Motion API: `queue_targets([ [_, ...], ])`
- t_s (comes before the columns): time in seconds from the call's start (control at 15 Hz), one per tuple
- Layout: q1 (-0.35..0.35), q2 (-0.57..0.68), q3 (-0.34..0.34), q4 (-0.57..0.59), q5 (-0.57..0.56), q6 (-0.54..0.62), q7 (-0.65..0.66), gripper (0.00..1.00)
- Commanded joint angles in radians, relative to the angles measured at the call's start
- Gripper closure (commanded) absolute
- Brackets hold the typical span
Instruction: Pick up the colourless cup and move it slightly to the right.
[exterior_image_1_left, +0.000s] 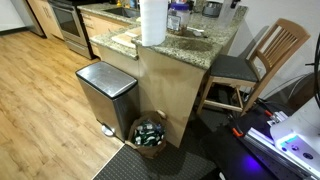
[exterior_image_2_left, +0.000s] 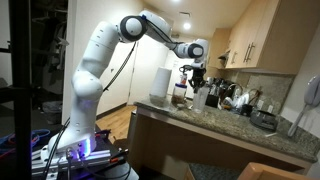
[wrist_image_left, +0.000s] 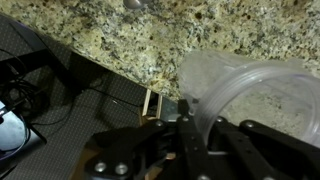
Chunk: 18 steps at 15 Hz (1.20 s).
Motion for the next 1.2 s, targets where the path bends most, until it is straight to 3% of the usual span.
queue_targets([
  [0.0, 0.011, 0.033, -0.002, 0.02, -0.01, 0.008, 0.009, 0.99],
  [0.93, 0.01, 0.09, -0.016, 0.008, -0.01, 0.051, -0.004, 0.99],
  [1.0, 0.012, 0.086, -0.014, 0.004, -0.011, 0.05, -0.002, 0.72],
  [1.13, 0.018, 0.072, -0.011, -0.008, -0.014, 0.052, -0.011, 0.65],
])
